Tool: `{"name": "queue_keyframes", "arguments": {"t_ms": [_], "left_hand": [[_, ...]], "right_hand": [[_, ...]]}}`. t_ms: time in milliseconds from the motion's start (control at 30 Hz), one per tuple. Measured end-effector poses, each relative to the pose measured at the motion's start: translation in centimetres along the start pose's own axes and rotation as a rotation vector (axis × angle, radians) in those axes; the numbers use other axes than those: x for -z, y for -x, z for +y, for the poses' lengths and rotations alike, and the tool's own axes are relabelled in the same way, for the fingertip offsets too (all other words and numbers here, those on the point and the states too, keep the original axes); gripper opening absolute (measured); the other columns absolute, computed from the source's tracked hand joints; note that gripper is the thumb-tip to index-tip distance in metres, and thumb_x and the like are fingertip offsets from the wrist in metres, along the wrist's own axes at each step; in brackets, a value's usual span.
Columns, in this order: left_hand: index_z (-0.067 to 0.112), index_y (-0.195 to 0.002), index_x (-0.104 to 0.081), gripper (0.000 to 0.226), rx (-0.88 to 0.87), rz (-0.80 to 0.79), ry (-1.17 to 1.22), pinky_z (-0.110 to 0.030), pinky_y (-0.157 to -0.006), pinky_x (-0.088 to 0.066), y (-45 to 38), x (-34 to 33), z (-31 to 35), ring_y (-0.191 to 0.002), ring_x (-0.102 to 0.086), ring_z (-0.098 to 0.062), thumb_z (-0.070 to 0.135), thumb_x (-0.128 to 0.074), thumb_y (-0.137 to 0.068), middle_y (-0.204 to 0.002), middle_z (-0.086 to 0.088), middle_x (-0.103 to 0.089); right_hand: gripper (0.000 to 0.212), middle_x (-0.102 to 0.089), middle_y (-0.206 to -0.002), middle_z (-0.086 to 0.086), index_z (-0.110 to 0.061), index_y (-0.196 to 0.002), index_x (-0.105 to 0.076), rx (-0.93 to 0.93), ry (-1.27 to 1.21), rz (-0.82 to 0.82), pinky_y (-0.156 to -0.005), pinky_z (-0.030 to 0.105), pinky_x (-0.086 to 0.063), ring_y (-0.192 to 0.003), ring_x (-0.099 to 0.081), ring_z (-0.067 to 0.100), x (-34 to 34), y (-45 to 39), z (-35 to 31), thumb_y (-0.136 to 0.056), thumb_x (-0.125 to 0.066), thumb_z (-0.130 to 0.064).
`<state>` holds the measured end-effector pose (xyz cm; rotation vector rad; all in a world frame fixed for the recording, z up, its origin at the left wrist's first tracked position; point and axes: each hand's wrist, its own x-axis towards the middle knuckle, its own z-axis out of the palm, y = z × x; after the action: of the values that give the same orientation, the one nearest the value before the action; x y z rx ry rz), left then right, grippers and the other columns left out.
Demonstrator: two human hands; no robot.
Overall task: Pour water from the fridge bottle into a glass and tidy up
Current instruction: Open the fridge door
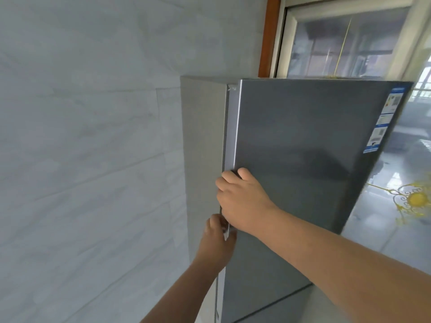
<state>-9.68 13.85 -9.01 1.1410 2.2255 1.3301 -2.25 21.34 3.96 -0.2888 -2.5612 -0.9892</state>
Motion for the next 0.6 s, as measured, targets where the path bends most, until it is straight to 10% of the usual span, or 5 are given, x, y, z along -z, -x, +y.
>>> {"name": "queue_keyframes", "arguments": {"t_ms": [433, 600], "left_hand": [[0.028, -0.112, -0.049, 0.016, -0.141, -0.117, 0.008, -0.018, -0.079, -0.045, -1.2, 1.3, -2.0, -0.095, -0.058, -0.001, 0.028, -0.061, -0.101, -0.109, 0.014, -0.054], [0.028, -0.112, -0.056, 0.021, -0.275, -0.271, -0.081, -0.014, -0.077, -0.049, -1.8, 2.1, -2.7, -0.089, -0.062, 0.001, 0.038, -0.065, -0.096, -0.102, 0.016, -0.061]], "right_hand": [[0.016, -0.062, -0.098, 0.002, -0.013, -0.086, -0.073, -0.244, 0.019, -0.078, -0.075, 0.039, -0.036, -0.112, -0.056, 0.026, -0.2, 0.1, -3.1, -0.081, -0.06, -0.021], [0.009, -0.057, -0.08, -0.003, -0.019, -0.069, -0.066, -0.332, 0.012, -0.128, -0.072, 0.036, -0.024, -0.091, -0.059, 0.023, 1.4, 0.6, -3.6, -0.073, -0.069, -0.026]]}}
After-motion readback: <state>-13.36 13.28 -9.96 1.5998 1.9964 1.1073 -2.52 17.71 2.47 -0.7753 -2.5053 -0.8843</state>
